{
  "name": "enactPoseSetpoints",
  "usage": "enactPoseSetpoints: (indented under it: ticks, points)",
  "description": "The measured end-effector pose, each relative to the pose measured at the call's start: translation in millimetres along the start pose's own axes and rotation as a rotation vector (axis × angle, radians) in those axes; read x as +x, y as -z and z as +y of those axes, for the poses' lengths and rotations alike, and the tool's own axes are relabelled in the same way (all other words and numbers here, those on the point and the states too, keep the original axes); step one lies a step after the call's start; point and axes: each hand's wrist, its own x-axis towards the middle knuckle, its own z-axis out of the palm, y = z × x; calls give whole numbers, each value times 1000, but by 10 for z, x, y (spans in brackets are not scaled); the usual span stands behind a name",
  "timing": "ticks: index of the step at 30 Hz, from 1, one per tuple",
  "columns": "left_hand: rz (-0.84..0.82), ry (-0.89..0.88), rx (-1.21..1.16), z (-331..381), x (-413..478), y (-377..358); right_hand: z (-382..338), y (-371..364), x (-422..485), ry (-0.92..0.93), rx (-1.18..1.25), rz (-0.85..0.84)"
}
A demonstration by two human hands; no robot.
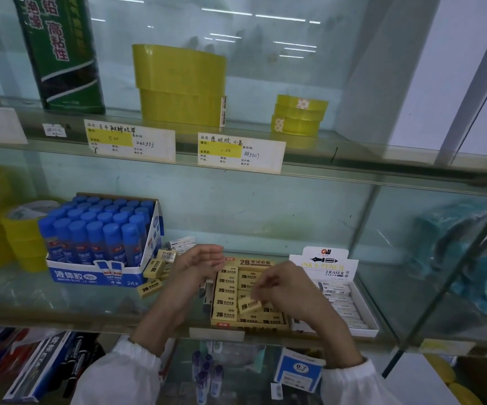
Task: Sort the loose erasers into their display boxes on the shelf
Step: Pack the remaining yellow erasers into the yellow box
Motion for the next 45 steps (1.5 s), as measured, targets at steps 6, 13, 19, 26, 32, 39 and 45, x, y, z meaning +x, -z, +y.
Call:
enactPoseSetpoints:
  ticks: [6, 13, 19, 26, 32, 39, 45]
  points:
    - [4, 6, 18, -23, 7, -19, 39, -2, -111, 48, -56, -115]
    - [3, -15, -19, 48, 8, -38, 102, -59, -147, 94, 29, -112]
    - [228, -414, 997, 271, -28, 252, 118, -91, -137, 129, 70, 5]
    - [306, -234, 1796, 423, -317, 408, -278, -164, 223, 253, 44, 33]
    - [265, -92, 1934, 356, -375, 319, -536, -280, 846, 300, -261, -44]
    - [261, -22, 1812, 226, -440, 299, -570, -671, 1185, 180, -530, 68]
    - [207, -54, 1824, 256, -433, 306, -488, -802, 1244, 165, -385, 200]
